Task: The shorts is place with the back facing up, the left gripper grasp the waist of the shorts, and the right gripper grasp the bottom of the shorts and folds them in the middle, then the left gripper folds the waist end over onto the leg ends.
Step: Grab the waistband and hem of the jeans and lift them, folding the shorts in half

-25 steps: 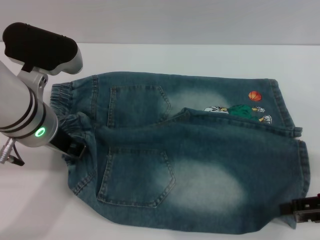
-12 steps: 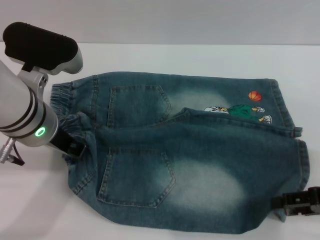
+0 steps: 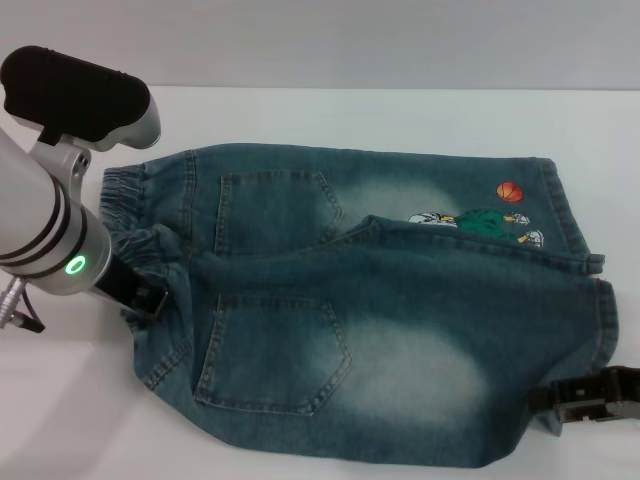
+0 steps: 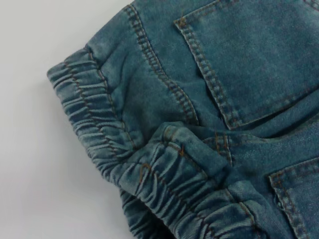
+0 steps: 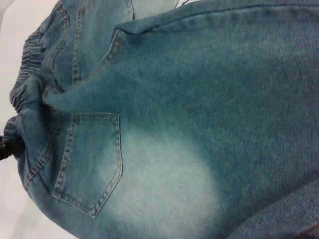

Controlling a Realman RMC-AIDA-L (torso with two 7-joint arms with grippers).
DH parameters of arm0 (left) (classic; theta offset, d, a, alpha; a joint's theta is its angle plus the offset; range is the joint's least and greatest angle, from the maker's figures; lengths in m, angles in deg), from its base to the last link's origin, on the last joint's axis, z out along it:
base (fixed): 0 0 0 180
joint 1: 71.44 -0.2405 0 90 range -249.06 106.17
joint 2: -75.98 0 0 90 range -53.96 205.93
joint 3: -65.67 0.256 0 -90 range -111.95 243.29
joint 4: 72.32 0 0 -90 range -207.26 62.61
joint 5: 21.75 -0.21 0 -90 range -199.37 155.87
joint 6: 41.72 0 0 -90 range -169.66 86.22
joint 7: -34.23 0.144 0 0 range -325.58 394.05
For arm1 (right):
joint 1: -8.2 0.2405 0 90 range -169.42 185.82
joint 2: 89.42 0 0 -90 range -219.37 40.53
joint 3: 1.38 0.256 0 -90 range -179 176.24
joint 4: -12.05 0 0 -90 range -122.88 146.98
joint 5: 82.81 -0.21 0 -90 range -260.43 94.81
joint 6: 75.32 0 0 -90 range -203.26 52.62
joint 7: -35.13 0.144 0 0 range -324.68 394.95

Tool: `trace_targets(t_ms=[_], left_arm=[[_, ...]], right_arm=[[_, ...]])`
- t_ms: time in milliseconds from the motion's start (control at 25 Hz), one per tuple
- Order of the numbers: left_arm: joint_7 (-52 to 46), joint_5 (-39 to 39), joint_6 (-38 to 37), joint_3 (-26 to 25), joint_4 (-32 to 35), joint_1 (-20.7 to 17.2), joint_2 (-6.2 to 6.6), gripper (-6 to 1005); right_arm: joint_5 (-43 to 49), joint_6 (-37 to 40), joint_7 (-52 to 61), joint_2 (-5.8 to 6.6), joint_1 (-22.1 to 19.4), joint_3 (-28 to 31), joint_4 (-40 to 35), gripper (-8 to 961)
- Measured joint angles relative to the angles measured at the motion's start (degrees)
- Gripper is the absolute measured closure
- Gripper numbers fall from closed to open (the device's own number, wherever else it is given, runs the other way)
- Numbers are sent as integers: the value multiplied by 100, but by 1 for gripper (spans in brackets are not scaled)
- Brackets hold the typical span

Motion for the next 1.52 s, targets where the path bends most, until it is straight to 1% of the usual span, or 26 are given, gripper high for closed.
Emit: trace_targets(t_ms=[200, 320, 480, 720, 1120, 1520], left_arm=[[9, 0, 0, -3, 3, 0, 5, 798], [16, 0, 0, -7, 5, -8, 8, 798], [18, 0, 0, -14, 7, -22, 9, 798], [19, -1, 0, -14, 15, -18, 9, 798], [18, -9, -37, -12, 39, -18, 0, 798], [14, -19, -54, -12, 54, 5, 0, 798]], right_arm=[[0, -72, -6, -6, 13, -181, 7, 273], [3, -113, -6, -6, 3, -313, 8, 364], [1, -141, -44, -6, -20, -511, -40, 621], [0, -144, -107, -9, 12, -642, -60, 850], [-128, -195, -301, -4, 95, -707, -90, 956], [-368, -297, -532, 3, 263, -734, -103, 953]])
